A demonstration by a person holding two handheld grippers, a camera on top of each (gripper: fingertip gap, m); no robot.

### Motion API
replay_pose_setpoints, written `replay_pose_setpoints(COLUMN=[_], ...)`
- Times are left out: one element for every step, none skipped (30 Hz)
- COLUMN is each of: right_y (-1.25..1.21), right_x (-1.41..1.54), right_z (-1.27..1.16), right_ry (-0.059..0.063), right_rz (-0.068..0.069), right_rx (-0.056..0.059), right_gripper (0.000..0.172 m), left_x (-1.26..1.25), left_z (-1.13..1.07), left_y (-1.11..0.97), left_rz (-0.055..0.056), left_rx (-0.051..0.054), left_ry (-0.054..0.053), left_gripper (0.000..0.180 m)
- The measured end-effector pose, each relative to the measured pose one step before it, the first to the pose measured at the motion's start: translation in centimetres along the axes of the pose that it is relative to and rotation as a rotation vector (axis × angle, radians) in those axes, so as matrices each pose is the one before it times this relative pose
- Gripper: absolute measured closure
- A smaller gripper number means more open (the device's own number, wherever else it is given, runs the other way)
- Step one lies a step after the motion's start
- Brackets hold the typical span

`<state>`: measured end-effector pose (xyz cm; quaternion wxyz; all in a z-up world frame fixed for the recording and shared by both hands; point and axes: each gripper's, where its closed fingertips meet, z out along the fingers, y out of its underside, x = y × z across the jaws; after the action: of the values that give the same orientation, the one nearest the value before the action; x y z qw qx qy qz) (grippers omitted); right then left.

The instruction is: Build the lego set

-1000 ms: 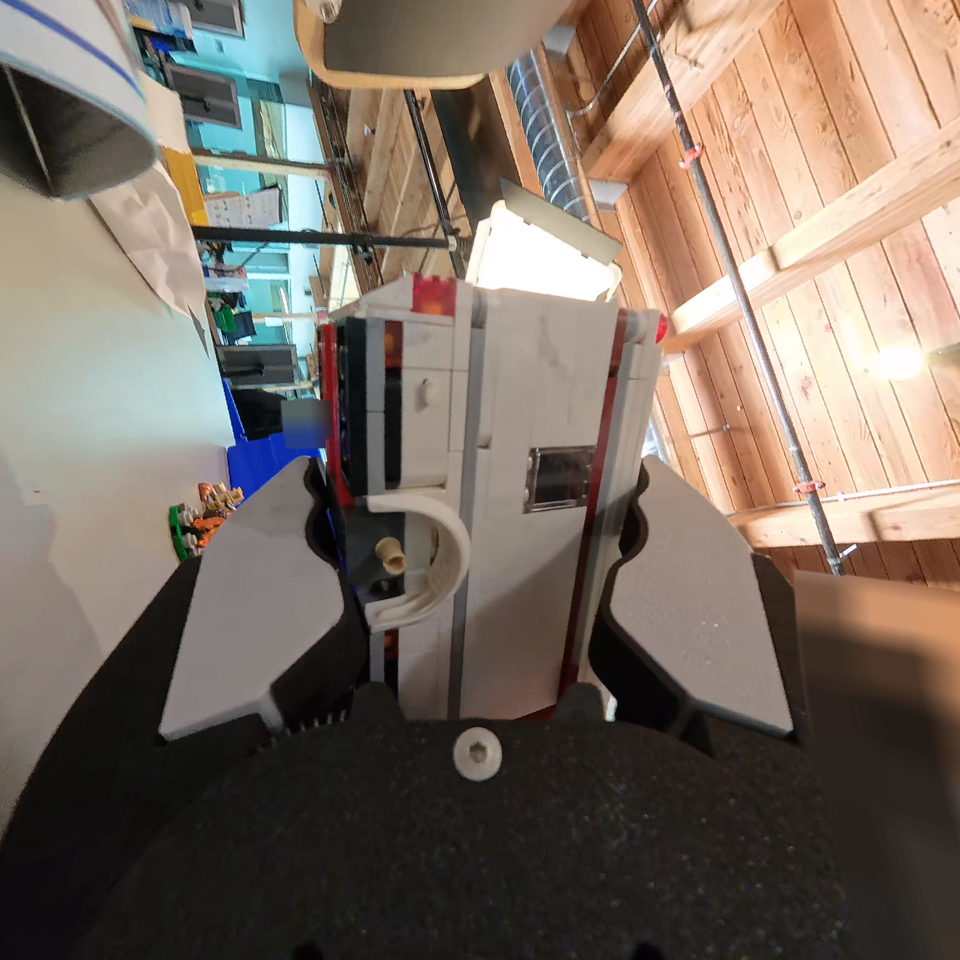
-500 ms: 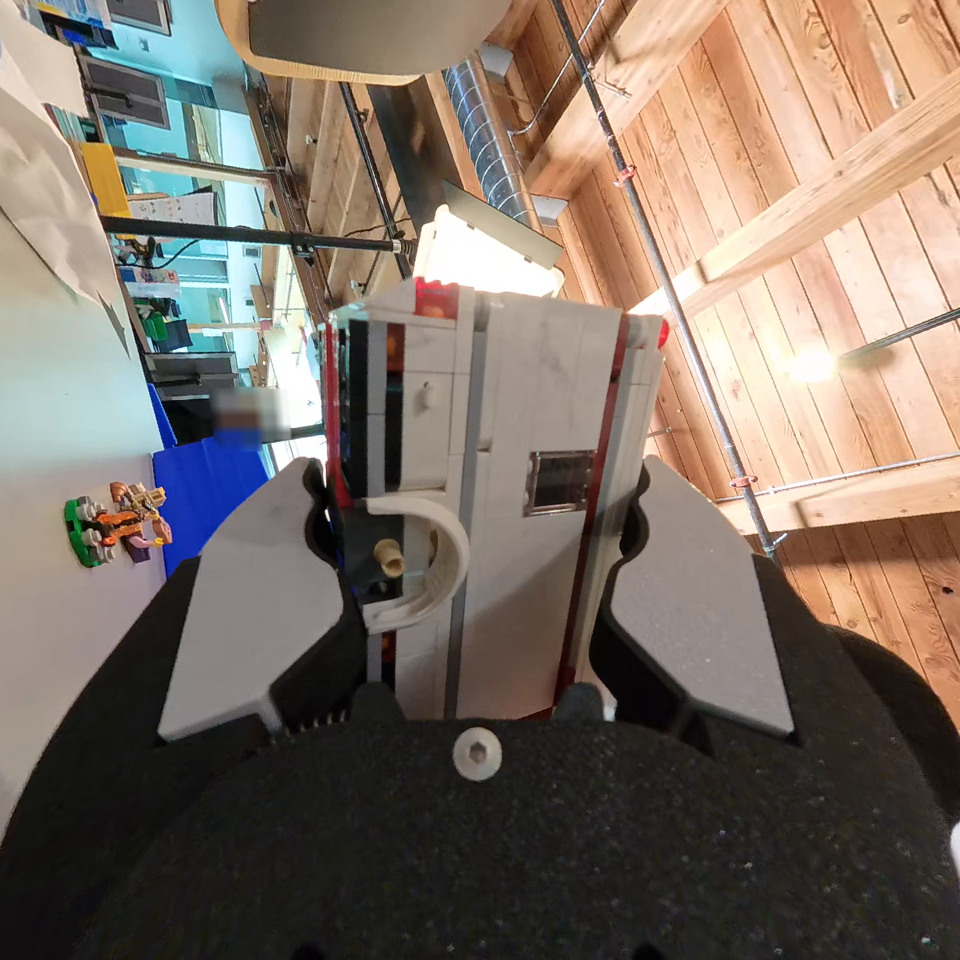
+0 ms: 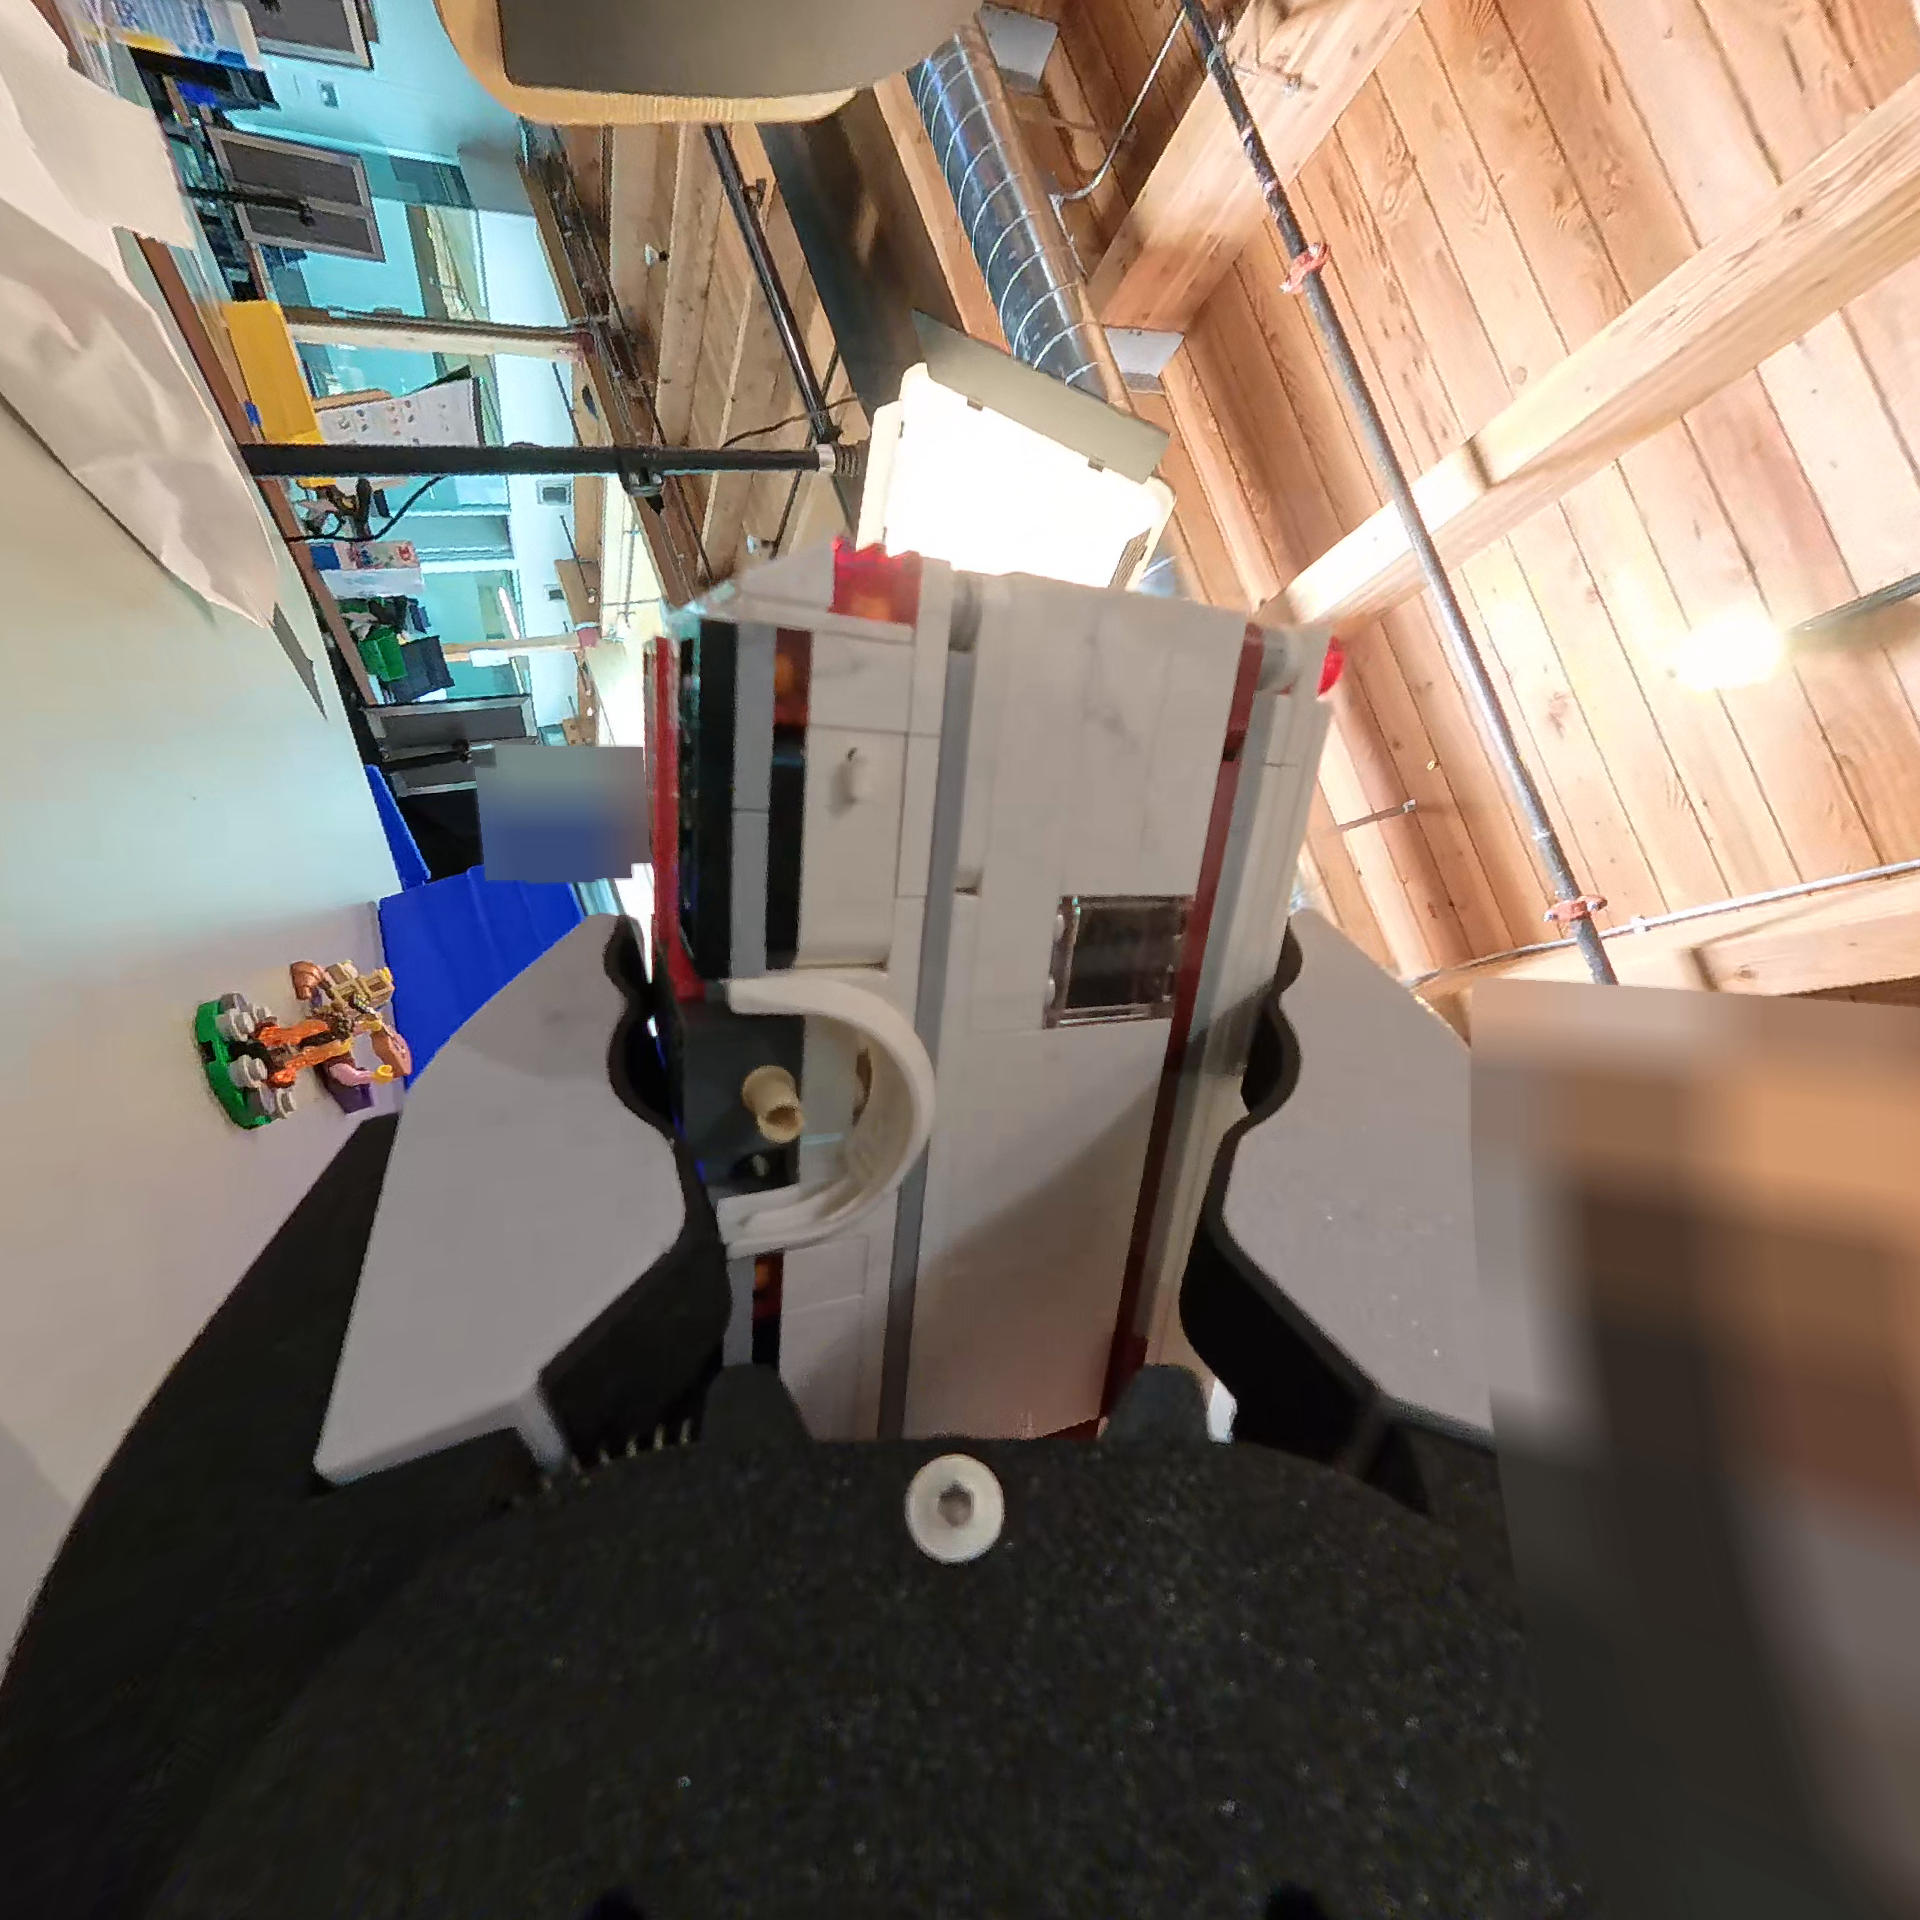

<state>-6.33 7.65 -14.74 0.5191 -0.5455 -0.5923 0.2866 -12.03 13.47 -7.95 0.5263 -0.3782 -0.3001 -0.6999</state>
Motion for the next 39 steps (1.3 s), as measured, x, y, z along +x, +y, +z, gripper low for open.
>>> replay_pose_setpoints(right_y=[0.002,-0.008,-0.014,-0.025,-0.014,-0.035,-0.078,-0.102,-0.098,-0.08,-0.035,0.004,0.062,0.082,0.04,0.047,0.075,0.058,0.044,-0.014,-0.031,-0.079,-0.11,-0.102,-0.111,-0.117,-0.147,-0.162,-0.153,-0.116,-0.145,-0.185,-0.208,-0.148,-0.08,-0.081,-0.198,-0.333,-0.411], right_x=[0.039,0.06,0.081,0.062,0.047,0.034,0.039,0.023,0.037,0.04,0.039,0.031,0.012,0.007,0.002,-0.027,-0.041,-0.025,-0.042,-0.1,-0.105,-0.098,-0.101,-0.074,-0.056,-0.034,-0.02,0.002,0.029,0.059,0.018,0.0,0.007,-0.005,-0.014,-0.009,-0.009,-0.016,0.006], right_z=[0.007,-0.011,-0.019,-0.036,-0.046,-0.047,-0.059,-0.066,-0.053,-0.061,-0.046,-0.021,0.014,0.013,0.009,0.01,0.032,0.015,0.009,-0.001,-0.017,-0.04,-0.042,-0.046,-0.057,-0.065,-0.072,-0.096,-0.091,-0.077,-0.075,-0.102,-0.097,-0.082,-0.064,-0.039,-0.088,-0.136,-0.159], right_ry=[0.0079,0.0074,0.0043,0.001,-0.0016,-0.0027,-0.0022,-0.0026,-0.004,-0.0044,-0.0025,-0.0003,0.0012,0.0027,0.0051,0.0076,0.0076,0.006,0.0016,-0.003,-0.0027,-0.0026,-0.0023,-0.0012,-0.0013,-0.0023,-0.0027,-0.0013,0.003,0.0086,0.0069,0.0016,0.0023,0.0039,0.0043,0.0058,0.0078,0.0084,0.0089], right_rz=[0.0,0.0027,0.005,0.0054,0.0071,0.0091,0.009,0.0096,0.0118,0.012,0.0081,0.0015,-0.004,-0.0068,-0.0126,-0.0175,-0.0126,-0.0081,-0.0057,-0.0026,0.001,0.0036,0.0038,0.002,0.0027,0.0025,0.0006,-0.002,-0.0071,-0.0156,-0.0169,-0.0072,-0.0093,-0.0168,-0.0156,-0.0157,-0.0253,-0.0321,-0.027], right_rx=[-0.0013,-0.0005,0.0007,0.002,0.0021,0.0025,0.0055,0.0076,0.0069,0.0055,0.0034,0.0002,-0.0038,-0.0047,-0.0027,-0.0041,-0.0061,-0.0054,-0.0044,-0.0011,0.0005,0.0033,0.006,0.0054,0.0062,0.0079,0.0099,0.0112,0.0094,0.0064,0.0077,0.0113,0.0115,0.0067,0.0028,0.0054,0.0113,0.0191,0.0218], right_gripper=[0.102,0.102,0.102,0.102,0.103,0.103,0.103,0.103,0.104,0.104,0.104,0.104,0.104,0.104,0.104,0.105,0.105,0.105,0.105,0.105,0.105,0.105,0.105,0.105,0.105,0.105,0.105,0.105,0.105,0.105,0.105,0.105,0.105,0.105,0.105,0.105,0.105,0.105,0.105], left_x=[0.043,0.036,0.038,0.019,-0.005,-0.04,-0.006,0.013,-0.071,-0.151,-0.191,-0.204,-0.238,-0.29,-0.29,-0.344,-0.277,-0.23,-0.242,-0.222,-0.077,-0.024,-0.005,-0.033,-0.012,-0.03,-0.007,0.026,0.063,0.05,0.054,0.155,0.153,0.085,0.053,0.185,0.3,0.412,0.505], left_z=[0.104,0.105,0.103,0.093,0.065,0.071,0.063,0.045,0.031,0.029,0.02,-0.007,-0.032,-0.051,-0.091,-0.048,-0.051,-0.036,-0.016,-0.025,-0.063,-0.086,-0.08,-0.054,-0.034,-0.029,-0.014,-0.013,-0.015,0.016,0.066,0.006,0.012,0.01,-0.015,-0.002,0.026,0.007,-0.024], left_y=[0.181,0.243,0.261,0.264,0.234,0.274,0.286,0.253,0.233,0.212,0.18,0.134,0.103,0.059,-0.008,0.11,0.098,0.139,0.206,0.15,0.042,0.025,0.024,0.032,0.055,0.082,0.101,0.132,0.175,0.327,0.233,0.063,0.086,0.118,0.101,0.007,-0.01,-0.018,-0.064], left_rz=[0.0123,0.0136,0.0135,0.0137,0.016,0.016,0.023,0.026,0.0167,0.0083,0.0024,-0.0022,-0.0034,-0.006,-0.0079,-0.0113,-0.0123,-0.0079,-0.0023,0.0028,-0.0023,-0.0064,-0.0069,-0.0091,-0.0062,-0.0077,-0.0088,-0.0104,-0.0083,-0.0066,0.0032,-0.007,-0.0091,-0.0079,-0.006,0.0019,0.0025,-0.0086,-0.0159], left_rx=[-0.0222,-0.0274,-0.0283,-0.0275,-0.024,-0.0265,-0.0276,-0.0238,-0.0213,-0.0208,-0.0197,-0.0169,-0.0146,-0.0137,-0.0099,-0.0155,-0.0126,-0.0107,-0.0113,-0.0035,0.005,0.0049,0.0031,0.0021,-0.0007,-0.0039,-0.0073,-0.0095,-0.0153,-0.024,-0.0141,-0.0036,-0.0059,-0.0087,-0.0095,-0.0001,0.0084,0.011,0.0169], left_ry=[-0.0072,-0.0094,-0.0099,-0.012,-0.0132,-0.014,-0.0094,-0.0057,-0.0093,-0.014,-0.0164,-0.0164,-0.0177,-0.0224,-0.0226,-0.0241,-0.0209,-0.0187,-0.0238,-0.0256,-0.0115,-0.0072,-0.0052,-0.0055,-0.0023,-0.0014,0.0014,0.0056,0.0066,0.005,0.0044,0.0154,0.0195,0.0185,0.0165,0.0265,0.0388,0.051,0.0597], left_gripper=[0.068,0.067,0.066,0.065,0.064,0.063,0.062,0.062,0.06,0.058,0.057,0.056,0.055,0.056,0.056,0.055,0.054,0.054,0.053,0.049,0.048,0.048,0.047,0.047,0.047,0.046,0.045,0.045,0.046,0.046,0.044,0.044,0.044,0.044,0.044,0.044,0.044,0.044,0.046])
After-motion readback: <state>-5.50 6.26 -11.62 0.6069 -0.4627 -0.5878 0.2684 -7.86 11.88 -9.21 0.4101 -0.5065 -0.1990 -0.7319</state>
